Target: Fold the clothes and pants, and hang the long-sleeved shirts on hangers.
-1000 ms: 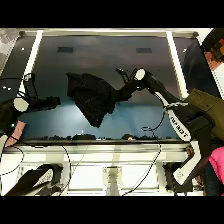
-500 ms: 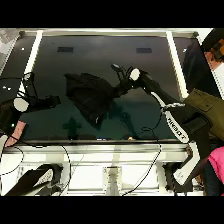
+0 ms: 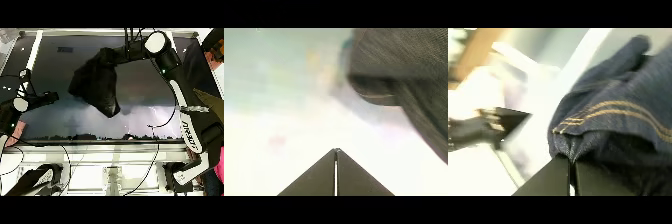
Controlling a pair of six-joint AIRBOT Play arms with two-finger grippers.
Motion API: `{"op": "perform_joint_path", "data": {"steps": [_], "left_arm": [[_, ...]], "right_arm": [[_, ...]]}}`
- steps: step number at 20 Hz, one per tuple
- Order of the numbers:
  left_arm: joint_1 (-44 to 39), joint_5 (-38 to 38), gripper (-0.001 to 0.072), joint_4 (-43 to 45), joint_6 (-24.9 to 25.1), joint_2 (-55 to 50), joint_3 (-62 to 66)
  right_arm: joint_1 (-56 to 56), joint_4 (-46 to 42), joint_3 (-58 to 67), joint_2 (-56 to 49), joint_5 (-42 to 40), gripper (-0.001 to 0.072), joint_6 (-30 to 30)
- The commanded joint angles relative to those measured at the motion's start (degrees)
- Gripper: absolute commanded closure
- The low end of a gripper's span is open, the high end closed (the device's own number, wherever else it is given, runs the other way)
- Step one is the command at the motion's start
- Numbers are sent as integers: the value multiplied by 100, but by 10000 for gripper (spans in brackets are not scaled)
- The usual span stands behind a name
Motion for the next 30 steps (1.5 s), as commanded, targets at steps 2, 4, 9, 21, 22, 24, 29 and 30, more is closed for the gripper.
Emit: {"op": "perform_joint_path", "data": {"steps": [2, 4, 9, 21, 22, 24, 29, 30], "left_arm": [[0, 87, 698, -116, 0, -2, 2], [0, 79, 698, -120, 0, -2, 2], [0, 295, 695, -120, 0, -9, 2], [0, 894, 229, -533, 308, -1255, 560], [0, 894, 229, -533, 358, -1252, 640], [0, 901, 229, -531, 525, -1252, 737], [-7, 911, 229, -531, 522, -1252, 741], [-4, 911, 230, -531, 522, -1252, 741]], "right_arm": [[-208, -2234, -302, 0, 555, 681, 592], [-435, -2800, -306, -155, 800, 678, 581], [-1340, -3058, -299, -299, 962, 214, 603], [-1539, 1032, -1788, -372, 2876, 295, -271], [-1434, 1064, -2079, -422, 2844, 296, -321], [-1193, 1325, -2529, -498, 2693, 302, -380], [-728, 1349, -2634, -922, 2284, 301, -328], [-699, 1333, -2634, -1019, 2092, 299, -190]]}}
